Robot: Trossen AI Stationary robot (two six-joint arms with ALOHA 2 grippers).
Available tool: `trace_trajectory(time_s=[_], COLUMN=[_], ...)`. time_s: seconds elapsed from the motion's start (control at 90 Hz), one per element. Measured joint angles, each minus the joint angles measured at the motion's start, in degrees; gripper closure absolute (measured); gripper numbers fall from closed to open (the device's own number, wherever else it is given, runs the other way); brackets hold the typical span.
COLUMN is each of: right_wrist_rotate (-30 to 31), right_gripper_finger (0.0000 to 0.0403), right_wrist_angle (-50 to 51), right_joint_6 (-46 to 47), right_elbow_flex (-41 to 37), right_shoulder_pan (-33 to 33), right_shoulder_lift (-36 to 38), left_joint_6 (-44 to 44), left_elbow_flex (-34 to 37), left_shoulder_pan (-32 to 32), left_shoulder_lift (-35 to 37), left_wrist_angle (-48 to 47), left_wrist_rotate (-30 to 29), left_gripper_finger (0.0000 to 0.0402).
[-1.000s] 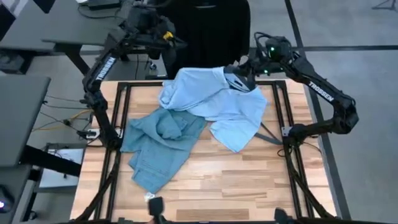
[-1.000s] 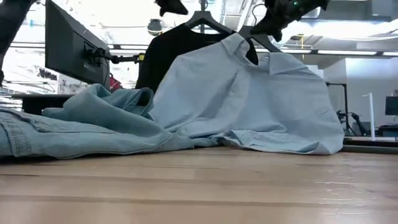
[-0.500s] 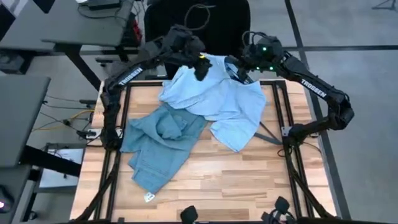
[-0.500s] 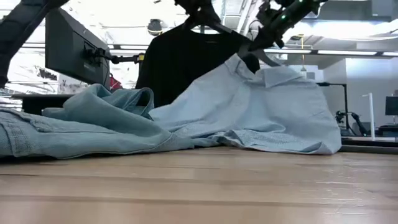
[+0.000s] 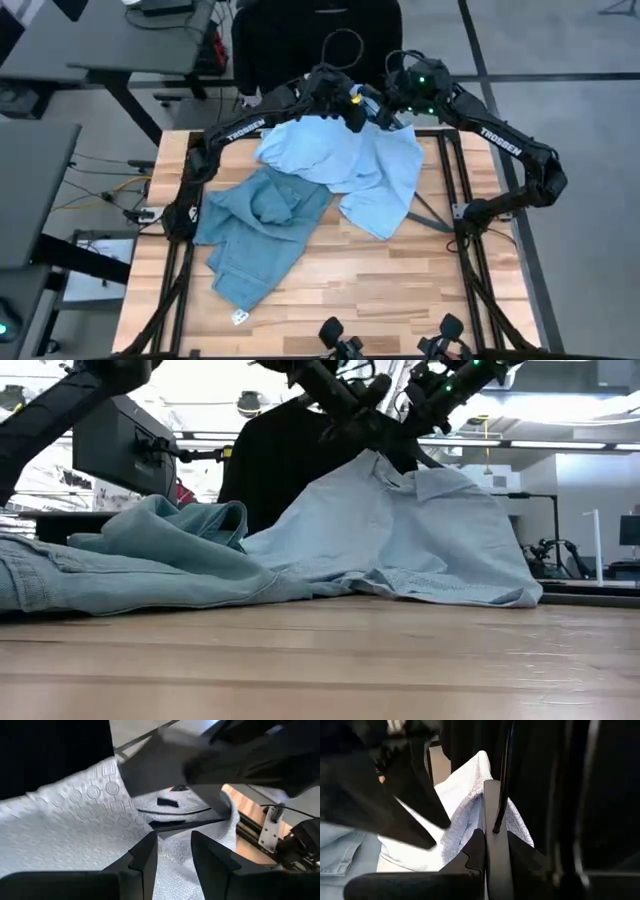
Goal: Hang clothes
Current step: Unhang the blue shirt from the rack
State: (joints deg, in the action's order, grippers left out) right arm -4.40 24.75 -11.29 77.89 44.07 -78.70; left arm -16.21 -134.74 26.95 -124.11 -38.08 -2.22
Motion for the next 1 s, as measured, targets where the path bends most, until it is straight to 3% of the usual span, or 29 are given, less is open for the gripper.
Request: trace_trajectory(time_s=[0.267,0.456,0.578,0.711,1.0], right_wrist_rotate=[-1.57,-5.75,-5.24,-5.94,-5.31], right_gripper_finger=[0.0373,0.0373,0.0373,0.0373,0.0373], right_wrist_angle=[0.72,-0.70,-0.30,0.42,1.94], right_joint_6=[-3.82,-5.11,-5.14,-5.11,-5.09], right_elbow_flex=[-0.01,-0.04,-0.04,-0.04,0.02], right_shoulder_pan=[0.72,-0.40,-1.42,-1.31,-1.51], right_shoulder_lift=[0.38,1.22,1.18,1.18,1.18], left_joint_6=[5.64,7.92,7.10,8.27,13.63], left_elbow_flex=[-0.04,-0.04,0.39,0.83,0.87], left_shoulder_pan=[0.40,1.17,1.30,1.31,0.58], left_shoulder_lift=[0.30,0.30,0.30,0.30,0.39], left_wrist_angle=[0.87,1.88,1.29,1.66,7.08], left_wrist_rotate=[-4.55,-1.07,-0.18,4.73,6.07], left_gripper_finger=[0.0301,0.0301,0.0301,0.0301,0.0301])
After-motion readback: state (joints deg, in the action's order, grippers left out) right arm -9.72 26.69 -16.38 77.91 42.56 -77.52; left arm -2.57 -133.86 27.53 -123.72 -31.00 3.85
